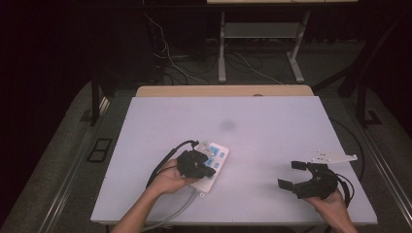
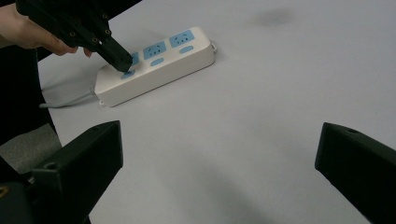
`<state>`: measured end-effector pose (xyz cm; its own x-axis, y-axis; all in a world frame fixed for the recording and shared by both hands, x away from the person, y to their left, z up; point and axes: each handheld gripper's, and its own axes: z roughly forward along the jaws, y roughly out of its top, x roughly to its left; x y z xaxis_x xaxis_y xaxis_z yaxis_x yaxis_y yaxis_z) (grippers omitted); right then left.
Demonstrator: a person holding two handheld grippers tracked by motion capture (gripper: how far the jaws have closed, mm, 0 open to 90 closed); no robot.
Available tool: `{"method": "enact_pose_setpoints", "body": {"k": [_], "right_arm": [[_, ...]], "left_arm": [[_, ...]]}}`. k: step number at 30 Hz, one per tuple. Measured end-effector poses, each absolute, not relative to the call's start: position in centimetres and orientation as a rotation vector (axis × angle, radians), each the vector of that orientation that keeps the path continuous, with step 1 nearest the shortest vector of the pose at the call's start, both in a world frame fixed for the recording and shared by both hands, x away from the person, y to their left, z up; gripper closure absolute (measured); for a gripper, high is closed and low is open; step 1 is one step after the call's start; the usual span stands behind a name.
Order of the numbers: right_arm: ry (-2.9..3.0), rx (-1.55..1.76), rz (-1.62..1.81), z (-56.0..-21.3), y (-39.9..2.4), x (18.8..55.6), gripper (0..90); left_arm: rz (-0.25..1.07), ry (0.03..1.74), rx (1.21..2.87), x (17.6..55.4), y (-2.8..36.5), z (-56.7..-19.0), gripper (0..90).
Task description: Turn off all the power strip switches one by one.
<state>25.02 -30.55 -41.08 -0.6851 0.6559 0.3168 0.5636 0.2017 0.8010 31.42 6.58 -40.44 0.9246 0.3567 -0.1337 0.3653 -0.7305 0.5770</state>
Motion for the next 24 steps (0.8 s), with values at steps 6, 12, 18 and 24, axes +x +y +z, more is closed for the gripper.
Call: {"method": "enact_pose_setpoints", "body": {"k": [6, 12, 18, 24], "right_arm": [[2.357, 1.199, 1.513, -41.08, -30.64, 25.01, 0.8], [2.357, 1.201, 1.511, -41.08, -30.61, 25.01, 0.8], [2.354, 1.199, 1.509, -41.08, -30.62, 24.96, 0.8], [2.357, 1.196, 1.506, -41.10, -30.57, 24.98, 0.8]], "left_arm": [[-0.012, 0.504, 2.452, 31.38, 6.62, -40.64, 89.1], [-0.012, 0.508, 2.451, 31.36, 6.70, -40.67, 89.1], [-0.046, 0.523, 2.434, 31.58, 6.89, -40.82, 89.3], [-0.088, 0.529, 2.421, 31.96, 7.09, -40.96, 89.5]]}}
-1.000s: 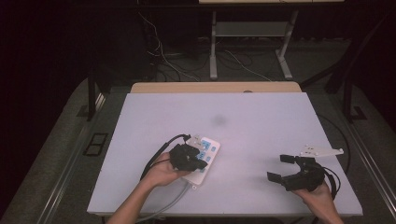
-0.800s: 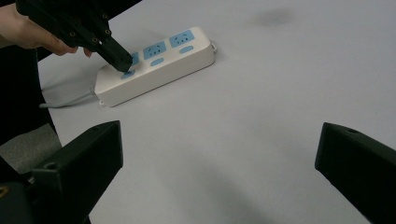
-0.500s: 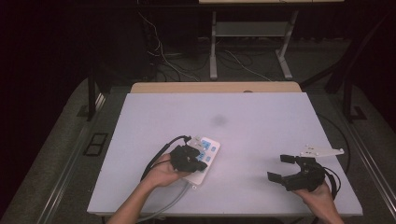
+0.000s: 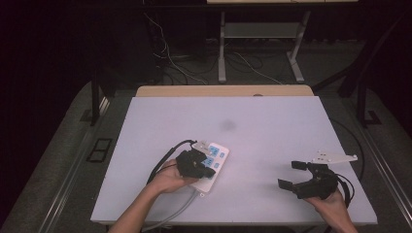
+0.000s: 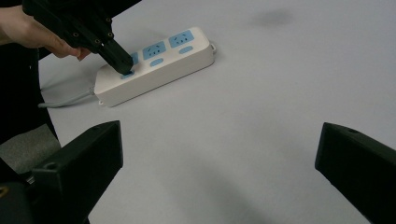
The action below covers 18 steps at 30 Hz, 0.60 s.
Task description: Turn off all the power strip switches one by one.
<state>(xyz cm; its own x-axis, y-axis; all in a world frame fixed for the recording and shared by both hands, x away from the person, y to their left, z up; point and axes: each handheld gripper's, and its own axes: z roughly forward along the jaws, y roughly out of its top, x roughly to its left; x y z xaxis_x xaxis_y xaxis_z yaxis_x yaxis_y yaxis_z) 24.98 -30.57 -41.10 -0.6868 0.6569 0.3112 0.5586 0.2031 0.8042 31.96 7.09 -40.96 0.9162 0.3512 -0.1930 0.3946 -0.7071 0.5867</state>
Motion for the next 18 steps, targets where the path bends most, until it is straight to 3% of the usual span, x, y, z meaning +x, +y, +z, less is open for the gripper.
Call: {"method": "enact_pose_setpoints", "body": {"k": [18], "right_arm": [[2.354, 1.191, 1.489, -41.09, -30.58, 24.95, 0.8]], "left_arm": [[-0.081, 0.542, 2.409, 31.85, 7.22, -41.12, 89.5]]}}
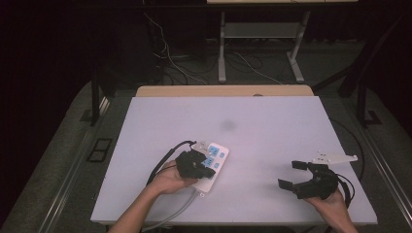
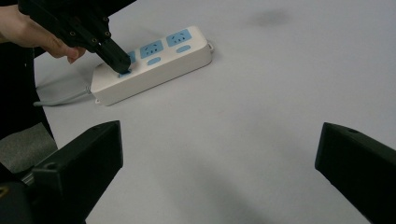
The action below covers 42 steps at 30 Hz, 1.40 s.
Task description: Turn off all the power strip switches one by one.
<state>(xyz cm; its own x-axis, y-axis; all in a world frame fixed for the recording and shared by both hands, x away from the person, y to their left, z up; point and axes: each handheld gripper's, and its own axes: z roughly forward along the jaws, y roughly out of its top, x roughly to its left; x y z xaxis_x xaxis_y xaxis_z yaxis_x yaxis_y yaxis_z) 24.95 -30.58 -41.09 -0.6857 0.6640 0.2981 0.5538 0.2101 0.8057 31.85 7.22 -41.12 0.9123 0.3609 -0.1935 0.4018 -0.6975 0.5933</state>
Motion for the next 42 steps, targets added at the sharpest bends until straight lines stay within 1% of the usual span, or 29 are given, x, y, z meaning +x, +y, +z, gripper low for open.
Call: {"method": "enact_pose_setpoints", "body": {"k": [10, 12, 19, 34, 42], "right_arm": [[2.353, 1.188, 1.492, -41.1, -30.6, 25.0, 0.8], [2.351, 1.191, 1.493, -41.1, -30.7, 25.0, 0.8], [2.348, 1.196, 1.491, -41.1, -30.8, 25.0, 0.8], [2.348, 1.196, 1.492, -41.1, -30.8, 25.0, 0.8], [2.345, 1.195, 1.491, -41.1, -30.8, 25.0, 0.8]], "left_arm": [[-0.082, 0.564, 2.384, 31.7, 7.5, -41.3, 89.5], [-0.106, 0.557, 2.341, 31.8, 7.7, -41.0, 89.4], [-0.080, 0.536, 2.316, 31.6, 8.2, -40.2, 89.3], [-0.034, 0.477, 2.360, 32.1, 7.4, -38.1, 89.3], [-0.012, 0.472, 2.366, 32.7, 7.2, -36.9, 89.3]]}}
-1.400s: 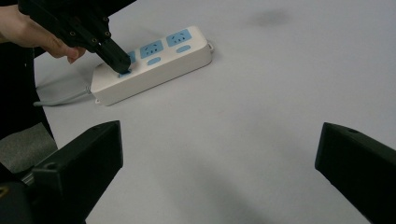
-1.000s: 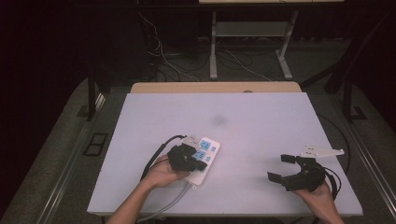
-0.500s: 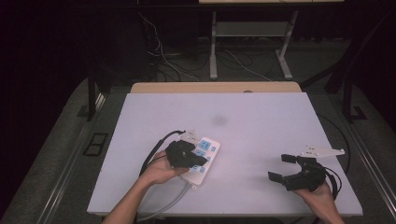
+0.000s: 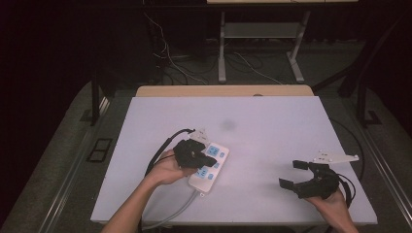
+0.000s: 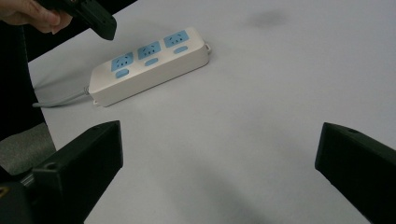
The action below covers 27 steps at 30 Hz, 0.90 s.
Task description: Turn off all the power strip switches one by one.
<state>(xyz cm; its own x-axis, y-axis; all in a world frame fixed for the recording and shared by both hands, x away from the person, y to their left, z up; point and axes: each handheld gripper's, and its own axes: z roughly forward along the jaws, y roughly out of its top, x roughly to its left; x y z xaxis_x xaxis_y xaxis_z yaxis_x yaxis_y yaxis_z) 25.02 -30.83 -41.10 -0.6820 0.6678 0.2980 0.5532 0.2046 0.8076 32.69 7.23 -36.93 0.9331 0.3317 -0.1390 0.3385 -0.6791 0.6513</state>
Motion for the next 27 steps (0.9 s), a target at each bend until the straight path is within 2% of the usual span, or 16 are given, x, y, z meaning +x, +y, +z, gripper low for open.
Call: {"method": "enact_pose_setpoints", "body": {"k": [27], "right_arm": [[2.348, 1.196, 1.492, -41.1, -30.9, 25.1, 0.8]], "left_arm": [[0.003, 0.480, 2.407, 34.7, 5.9, -37.3, 89.1]]}}
